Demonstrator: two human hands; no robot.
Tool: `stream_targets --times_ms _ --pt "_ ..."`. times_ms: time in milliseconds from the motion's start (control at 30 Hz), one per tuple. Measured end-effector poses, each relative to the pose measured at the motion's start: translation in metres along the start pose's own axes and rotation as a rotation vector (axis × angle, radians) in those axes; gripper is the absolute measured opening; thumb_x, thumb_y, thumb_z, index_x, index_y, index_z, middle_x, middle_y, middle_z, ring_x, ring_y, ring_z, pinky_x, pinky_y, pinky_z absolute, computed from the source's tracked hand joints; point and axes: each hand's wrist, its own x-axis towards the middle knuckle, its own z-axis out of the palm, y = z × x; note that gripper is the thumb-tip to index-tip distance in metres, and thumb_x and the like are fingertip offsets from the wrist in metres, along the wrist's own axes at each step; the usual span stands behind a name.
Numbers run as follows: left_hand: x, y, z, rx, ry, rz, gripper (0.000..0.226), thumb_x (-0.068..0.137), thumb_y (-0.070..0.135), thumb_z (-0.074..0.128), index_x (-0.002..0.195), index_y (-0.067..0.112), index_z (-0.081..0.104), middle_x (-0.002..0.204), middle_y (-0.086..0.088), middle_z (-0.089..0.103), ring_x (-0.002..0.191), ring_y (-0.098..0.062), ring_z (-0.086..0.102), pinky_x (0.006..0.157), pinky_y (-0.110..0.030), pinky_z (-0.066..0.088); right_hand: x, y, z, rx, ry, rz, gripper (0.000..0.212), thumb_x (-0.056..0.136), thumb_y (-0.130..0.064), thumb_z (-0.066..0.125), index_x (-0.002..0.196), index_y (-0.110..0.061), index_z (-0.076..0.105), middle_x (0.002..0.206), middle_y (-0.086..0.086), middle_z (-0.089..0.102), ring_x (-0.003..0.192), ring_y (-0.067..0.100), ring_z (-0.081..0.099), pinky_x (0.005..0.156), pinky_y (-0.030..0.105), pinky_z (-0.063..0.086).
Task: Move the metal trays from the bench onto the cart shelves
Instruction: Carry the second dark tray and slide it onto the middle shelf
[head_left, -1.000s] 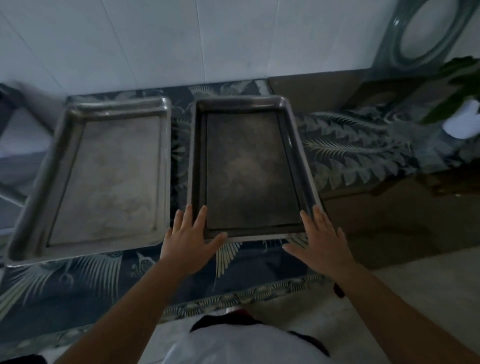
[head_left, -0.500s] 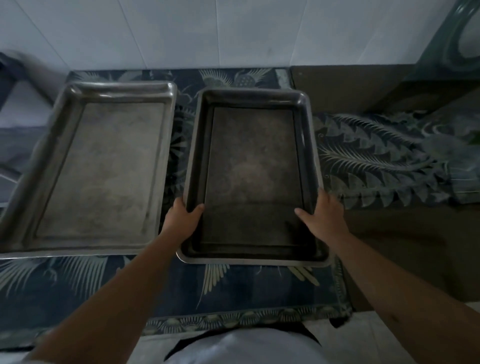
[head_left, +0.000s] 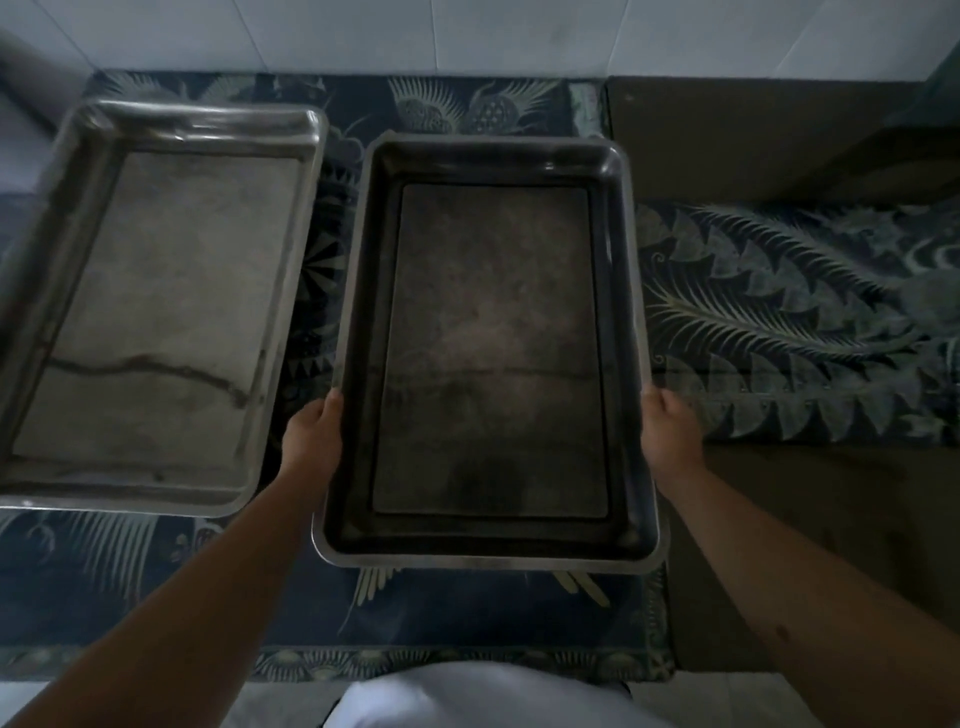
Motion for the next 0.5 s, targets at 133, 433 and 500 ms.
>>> stream_targets --times_ms 133,433,500 --pt "-0.005 0.006 -0.002 -0.186 -0.106 -0.065 0.040 0.104 0.043 0.049 0.095 0.011 0.071 0.091 -0.012 0.071 0.085 -0.027 0.065 0.080 -0.039 0.051 0.007 -0.005 -0.004 -0.041 -0.044 -0.007 0.048 0.102 -0.045 0.038 0.081 -0.007 0.058 0.072 0.010 0.054 0.065 0.022 0.050 0.059 0.034 0.037" --pt "-0.063 -0.003 -0.014 -0.228 -0.005 -0.038 0.047 0.100 0.047 0.053 0.067 0.019 0.069 0.054 0.006 0.064 0.052 -0.007 0.061 0.056 -0.028 0.044 -0.010 -0.010 -0.039 0.008 -0.046 -0.042 0.044 0.099 -0.046 0.046 0.084 -0.008 0.064 0.081 0.020 0.063 0.075 0.029 0.060 0.066 0.037 0.045" --pt "-0.078 -0.006 -0.023 -0.251 0.030 -0.015 0.048 0.100 0.047 0.054 0.065 0.017 0.068 0.052 0.004 0.061 0.051 -0.009 0.059 0.052 -0.026 0.042 -0.018 -0.015 -0.047 0.027 -0.057 -0.069 0.047 0.097 -0.048 0.046 0.085 -0.006 0.064 0.080 0.023 0.063 0.073 0.031 0.061 0.067 0.039 0.046"
